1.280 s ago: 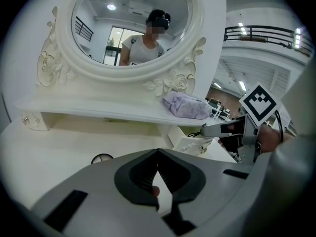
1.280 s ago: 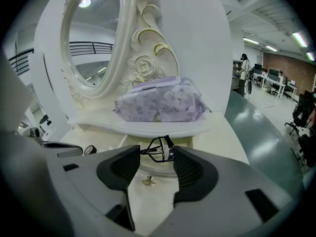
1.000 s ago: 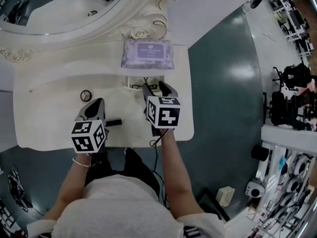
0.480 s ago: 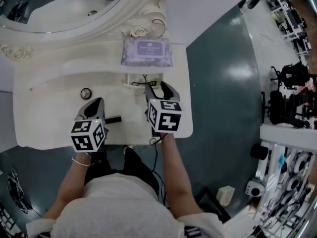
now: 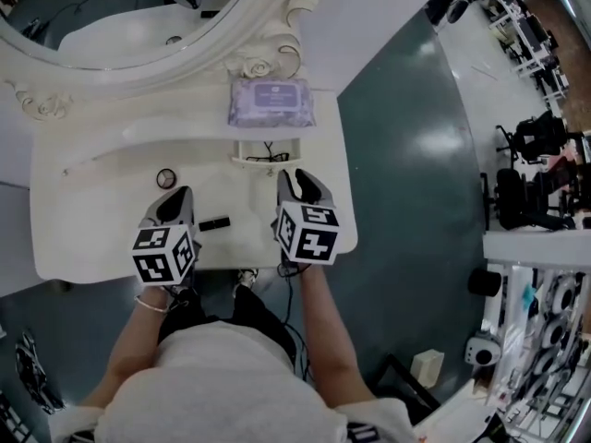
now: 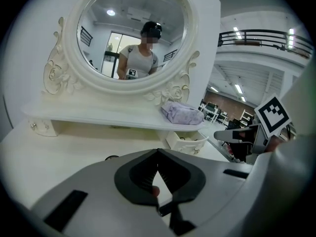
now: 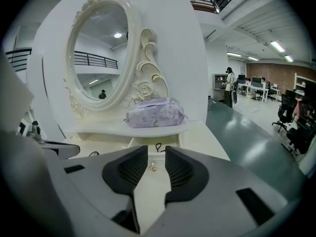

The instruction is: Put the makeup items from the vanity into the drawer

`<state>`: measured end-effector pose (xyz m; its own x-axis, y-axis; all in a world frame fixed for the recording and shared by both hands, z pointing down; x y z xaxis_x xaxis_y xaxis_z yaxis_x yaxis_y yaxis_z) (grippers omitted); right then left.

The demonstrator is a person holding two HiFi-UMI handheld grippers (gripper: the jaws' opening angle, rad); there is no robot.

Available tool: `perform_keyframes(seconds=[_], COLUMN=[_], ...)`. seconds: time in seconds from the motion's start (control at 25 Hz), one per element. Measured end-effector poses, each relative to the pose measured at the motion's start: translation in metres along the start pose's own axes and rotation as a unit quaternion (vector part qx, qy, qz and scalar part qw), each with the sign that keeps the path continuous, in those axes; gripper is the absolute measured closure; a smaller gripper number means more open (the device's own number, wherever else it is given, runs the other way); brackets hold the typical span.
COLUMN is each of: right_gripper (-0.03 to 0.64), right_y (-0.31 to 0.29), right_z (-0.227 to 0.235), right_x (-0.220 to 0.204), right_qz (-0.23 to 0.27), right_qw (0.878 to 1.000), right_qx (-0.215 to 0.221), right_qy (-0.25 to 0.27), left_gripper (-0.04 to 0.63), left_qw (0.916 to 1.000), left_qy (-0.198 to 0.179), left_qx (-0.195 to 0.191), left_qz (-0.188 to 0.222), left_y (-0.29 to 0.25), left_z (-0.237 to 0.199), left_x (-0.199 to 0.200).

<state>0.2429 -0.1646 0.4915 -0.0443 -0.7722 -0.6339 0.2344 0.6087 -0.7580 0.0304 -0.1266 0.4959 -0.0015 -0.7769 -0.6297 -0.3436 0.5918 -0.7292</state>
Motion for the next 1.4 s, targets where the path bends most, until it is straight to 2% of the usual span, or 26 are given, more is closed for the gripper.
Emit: perform_keyframes(seconds=[0.28, 0.48, 0.64, 0.88, 1.04, 1.4], right_gripper=[0.527, 0.569, 0.589, 0.591, 0.591, 0.591], right_y=[0.03, 0.055, 0.069, 0.076, 0.083, 0.091], right_z=[-0.017, -0.032, -0.052, -0.076, -0.082, -0.076], right_x=[-0.022, -0.033, -0.046, -0.074, -0.078, -0.082], right_qz=[0.008, 0.033, 0.05, 0.038, 0.039, 0.04], right_qw=[1.0, 0.999, 0.997, 0.997, 0.996, 0.995], right_qx=[-0.007, -0.026, -0.02, -0.03, -0.041, -0.055], right_qy=[-0.016, -0.034, -0.051, -0.066, -0.067, -0.07], left_gripper=[0.592, 0.592, 0.592, 0.592, 0.592, 0.592], left_qw=[0.9998, 0.9989, 0.9979, 0.9962, 0.9949, 0.9937], left_qy=[-0.01, -0.029, -0.043, -0.057, -0.061, -0.075], left_qx=[-0.007, -0.02, -0.032, -0.047, -0.052, -0.061], left_qz=[0.018, 0.032, 0.035, 0.048, 0.062, 0.057], left_y=[0.029, 0.052, 0.066, 0.081, 0.087, 0.082], left_z=[-0.006, -0.008, -0.01, -0.012, -0.014, -0.006], left_x=[-0.002, -0.005, -0.01, -0.012, -0.005, -0.009])
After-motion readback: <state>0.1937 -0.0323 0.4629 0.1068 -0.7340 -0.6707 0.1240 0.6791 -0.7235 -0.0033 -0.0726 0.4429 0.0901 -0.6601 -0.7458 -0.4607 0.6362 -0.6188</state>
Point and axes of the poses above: the fingertips, and each gripper's own axes: y backward along the fingers, z to its right, x out of its top, the point moved 1 cm from there along y, backward along the fingers, and after that the axes turned 13 degrees about -z, right-handed, at the moved point
